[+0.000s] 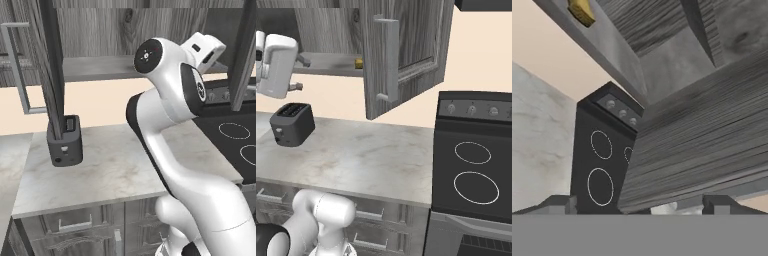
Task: Open the cabinet. Pick the sponge and place it next to the sink. Then close the cabinet.
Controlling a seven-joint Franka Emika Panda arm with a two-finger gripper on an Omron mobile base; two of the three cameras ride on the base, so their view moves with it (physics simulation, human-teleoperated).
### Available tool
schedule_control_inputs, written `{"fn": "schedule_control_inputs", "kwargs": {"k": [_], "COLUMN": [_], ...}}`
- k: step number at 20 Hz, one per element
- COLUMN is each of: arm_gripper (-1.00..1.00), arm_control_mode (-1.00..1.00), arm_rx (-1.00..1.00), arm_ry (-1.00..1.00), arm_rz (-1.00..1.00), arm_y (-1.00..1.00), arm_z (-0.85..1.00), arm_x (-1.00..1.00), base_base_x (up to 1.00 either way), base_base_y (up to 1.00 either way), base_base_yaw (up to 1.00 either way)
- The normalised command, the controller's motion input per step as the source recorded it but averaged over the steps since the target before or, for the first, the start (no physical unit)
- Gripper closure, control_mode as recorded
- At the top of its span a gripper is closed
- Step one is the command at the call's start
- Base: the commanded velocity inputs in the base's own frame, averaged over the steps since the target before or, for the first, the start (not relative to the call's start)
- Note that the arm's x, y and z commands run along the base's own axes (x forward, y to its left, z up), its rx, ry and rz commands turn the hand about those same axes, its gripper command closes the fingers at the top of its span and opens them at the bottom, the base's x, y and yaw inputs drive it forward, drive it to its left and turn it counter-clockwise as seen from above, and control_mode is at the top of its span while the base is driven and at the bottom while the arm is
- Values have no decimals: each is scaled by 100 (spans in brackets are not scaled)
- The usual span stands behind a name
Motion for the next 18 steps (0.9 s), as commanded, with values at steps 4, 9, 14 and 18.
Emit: {"fn": "schedule_control_inputs", "kwargs": {"k": [4,9,14,18], "arm_gripper": [-100,-100,-100,-100], "arm_control_mode": [-100,-100,-100,-100], "arm_rx": [0,0,-5,-13], "arm_ry": [-4,-8,-1,0], "arm_rz": [0,0,0,0], "arm_y": [-7,-5,-15,-27], "arm_z": [0,0,0,0], "arm_x": [7,4,9,8], "base_base_x": [0,0,0,0], "base_base_y": [0,0,0,0], "base_base_yaw": [0,0,0,0]}}
